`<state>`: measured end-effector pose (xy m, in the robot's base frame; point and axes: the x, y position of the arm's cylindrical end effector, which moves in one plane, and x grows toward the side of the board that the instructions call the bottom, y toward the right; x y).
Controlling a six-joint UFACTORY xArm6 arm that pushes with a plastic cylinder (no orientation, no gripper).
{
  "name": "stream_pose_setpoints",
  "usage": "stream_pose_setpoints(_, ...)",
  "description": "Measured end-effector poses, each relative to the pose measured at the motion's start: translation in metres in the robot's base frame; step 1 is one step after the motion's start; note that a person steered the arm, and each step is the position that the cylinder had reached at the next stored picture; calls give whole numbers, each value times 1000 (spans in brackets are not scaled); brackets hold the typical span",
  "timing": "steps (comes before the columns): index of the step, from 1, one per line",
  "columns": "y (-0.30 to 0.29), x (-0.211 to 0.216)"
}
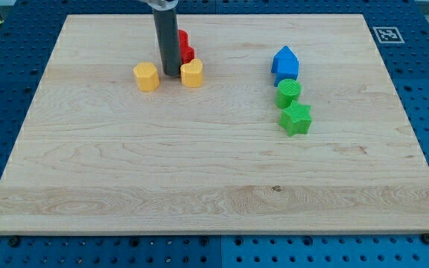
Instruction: Separate the yellow blocks from the red blocks
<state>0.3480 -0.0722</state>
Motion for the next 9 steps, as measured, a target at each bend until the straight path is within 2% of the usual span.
stream_pose_setpoints(2,17,0)
stream_pose_setpoints(5,9,14)
stream_pose_setpoints(8,69,29)
stream_pose_setpoints(9,69,-13)
